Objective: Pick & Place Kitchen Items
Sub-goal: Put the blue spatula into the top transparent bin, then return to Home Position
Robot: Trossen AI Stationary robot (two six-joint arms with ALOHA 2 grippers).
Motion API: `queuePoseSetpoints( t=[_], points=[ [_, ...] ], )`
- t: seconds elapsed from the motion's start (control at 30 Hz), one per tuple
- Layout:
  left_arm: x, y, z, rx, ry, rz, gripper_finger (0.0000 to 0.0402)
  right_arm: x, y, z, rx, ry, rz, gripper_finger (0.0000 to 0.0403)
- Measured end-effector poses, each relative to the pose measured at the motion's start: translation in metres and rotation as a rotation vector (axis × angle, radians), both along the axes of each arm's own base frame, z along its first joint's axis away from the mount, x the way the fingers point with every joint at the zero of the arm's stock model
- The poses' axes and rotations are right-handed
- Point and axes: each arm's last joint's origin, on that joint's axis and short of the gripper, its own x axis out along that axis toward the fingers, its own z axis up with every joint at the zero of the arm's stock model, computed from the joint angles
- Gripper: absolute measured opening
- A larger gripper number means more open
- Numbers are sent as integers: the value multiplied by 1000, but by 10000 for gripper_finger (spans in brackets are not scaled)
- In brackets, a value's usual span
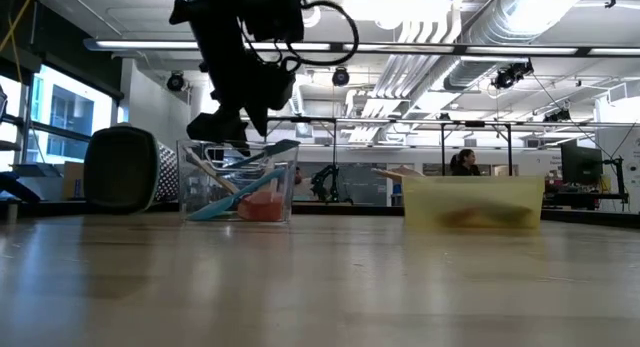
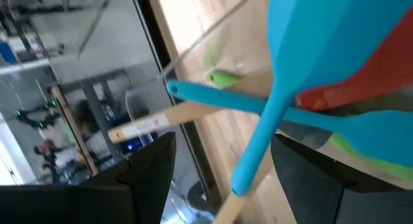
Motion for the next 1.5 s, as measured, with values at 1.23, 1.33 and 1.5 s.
queuePoseSetpoints(
  t=[1.23, 1.33, 1.5],
  points=[
    [1, -130, 35, 253, -365, -129, 13, -1, 3, -2, -24, 81, 146, 84],
    [-2, -147, 32, 6, -506, -110, 5, -7, 8, -4, -34, 99, 172, 21],
    [-7, -174, 33, -270, -771, 6, 2, -23, 22, 3, -121, 28, 162, 4]
  ],
)
